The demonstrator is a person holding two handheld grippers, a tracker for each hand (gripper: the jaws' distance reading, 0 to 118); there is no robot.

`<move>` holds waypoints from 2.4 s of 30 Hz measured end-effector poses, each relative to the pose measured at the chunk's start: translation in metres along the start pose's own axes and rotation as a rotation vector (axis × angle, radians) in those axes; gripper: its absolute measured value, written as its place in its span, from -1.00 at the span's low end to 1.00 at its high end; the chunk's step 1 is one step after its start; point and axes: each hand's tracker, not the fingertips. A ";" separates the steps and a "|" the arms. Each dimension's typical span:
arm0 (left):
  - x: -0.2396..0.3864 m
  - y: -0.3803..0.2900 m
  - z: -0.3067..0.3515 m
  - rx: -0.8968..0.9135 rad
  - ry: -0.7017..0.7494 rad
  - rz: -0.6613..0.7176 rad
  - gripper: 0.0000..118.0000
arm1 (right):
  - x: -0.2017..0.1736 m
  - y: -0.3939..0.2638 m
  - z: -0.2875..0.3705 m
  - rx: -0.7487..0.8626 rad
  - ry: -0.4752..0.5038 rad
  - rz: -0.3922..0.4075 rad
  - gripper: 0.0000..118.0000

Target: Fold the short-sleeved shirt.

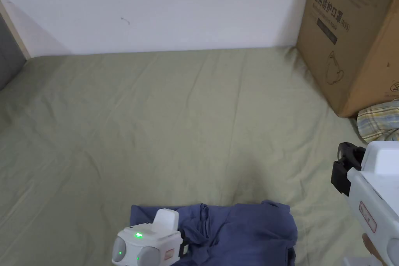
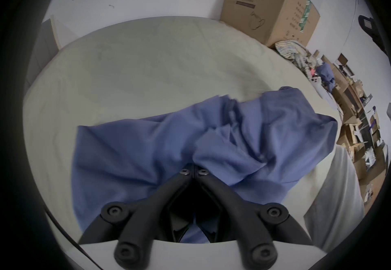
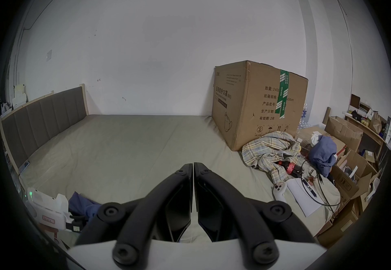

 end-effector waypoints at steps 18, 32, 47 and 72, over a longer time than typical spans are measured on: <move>-0.032 0.028 0.043 0.134 -0.143 0.182 -1.00 | -0.003 0.006 0.003 0.015 0.007 0.000 -0.97; -0.187 0.000 0.057 0.026 -0.368 0.641 -0.58 | -0.029 0.009 -0.010 0.003 0.063 0.027 -0.97; -0.210 -0.011 -0.015 -0.099 -0.415 0.677 0.07 | -0.036 0.003 -0.025 -0.054 0.038 0.054 -0.97; -0.203 0.026 0.072 -0.065 -0.119 0.353 -0.88 | -0.049 0.019 -0.023 -0.019 0.073 0.047 -0.97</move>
